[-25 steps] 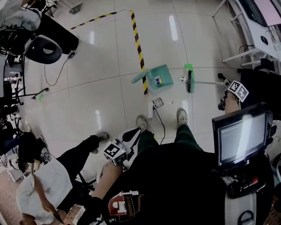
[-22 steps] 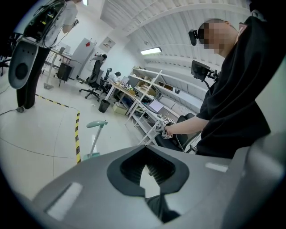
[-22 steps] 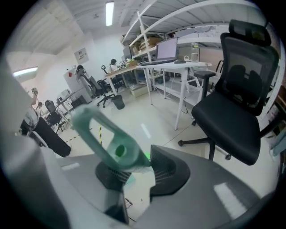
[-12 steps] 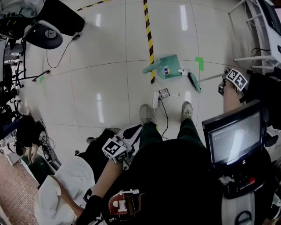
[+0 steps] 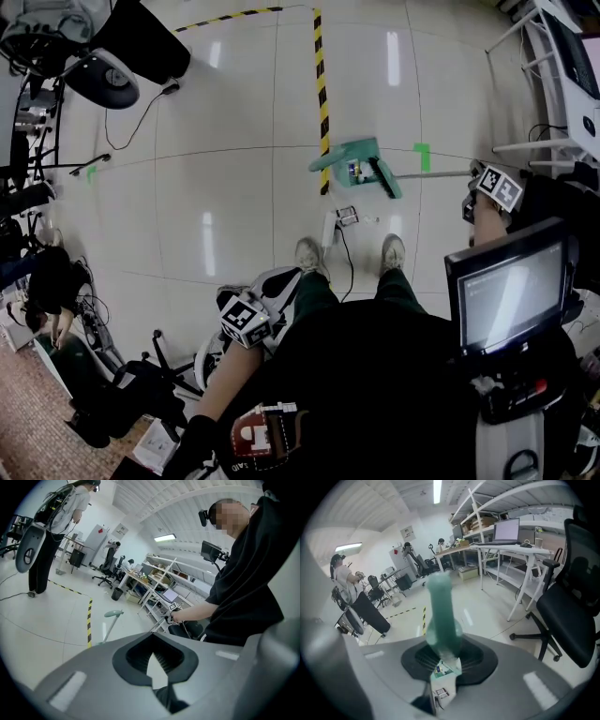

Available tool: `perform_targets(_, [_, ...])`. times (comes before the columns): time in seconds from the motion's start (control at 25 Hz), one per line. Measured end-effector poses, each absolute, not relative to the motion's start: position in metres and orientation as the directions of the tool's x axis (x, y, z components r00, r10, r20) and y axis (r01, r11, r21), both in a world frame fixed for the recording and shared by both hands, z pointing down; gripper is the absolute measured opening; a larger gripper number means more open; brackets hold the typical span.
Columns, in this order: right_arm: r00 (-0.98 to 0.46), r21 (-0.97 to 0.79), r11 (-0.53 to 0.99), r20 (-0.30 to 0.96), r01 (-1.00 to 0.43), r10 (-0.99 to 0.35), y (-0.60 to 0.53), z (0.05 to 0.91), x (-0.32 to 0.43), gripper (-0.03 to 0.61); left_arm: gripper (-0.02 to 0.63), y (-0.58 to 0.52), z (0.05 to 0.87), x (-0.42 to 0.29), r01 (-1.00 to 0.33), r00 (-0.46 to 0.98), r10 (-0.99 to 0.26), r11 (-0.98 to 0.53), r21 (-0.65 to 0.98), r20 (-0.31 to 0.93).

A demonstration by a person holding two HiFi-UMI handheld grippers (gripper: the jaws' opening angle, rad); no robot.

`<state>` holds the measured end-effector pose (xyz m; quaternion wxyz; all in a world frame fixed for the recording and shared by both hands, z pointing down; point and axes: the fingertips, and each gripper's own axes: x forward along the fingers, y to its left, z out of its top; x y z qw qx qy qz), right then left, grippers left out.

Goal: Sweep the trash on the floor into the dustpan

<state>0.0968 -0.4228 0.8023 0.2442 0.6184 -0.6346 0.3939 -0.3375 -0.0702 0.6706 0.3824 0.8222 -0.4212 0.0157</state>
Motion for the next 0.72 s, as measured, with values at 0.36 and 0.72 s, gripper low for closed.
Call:
perform_targets(0.36, [-0.223,-0.211,0.089,0.777,-0.973,-0.589,-0.382,0.734,0.158,0.075,-0.002,-0.126,0.624,-0.281,-0.688,0.703,-0.642,-0.505,0.522,0.306])
perform_targets(0.72, [-0.483,-0.406,0.262,0.714,-0.875,-0.507,-0.427,0.749,0.238,0.075,-0.002,-0.293,0.606,-0.111,-0.637,0.768,-0.569,-0.633,0.439,0.294])
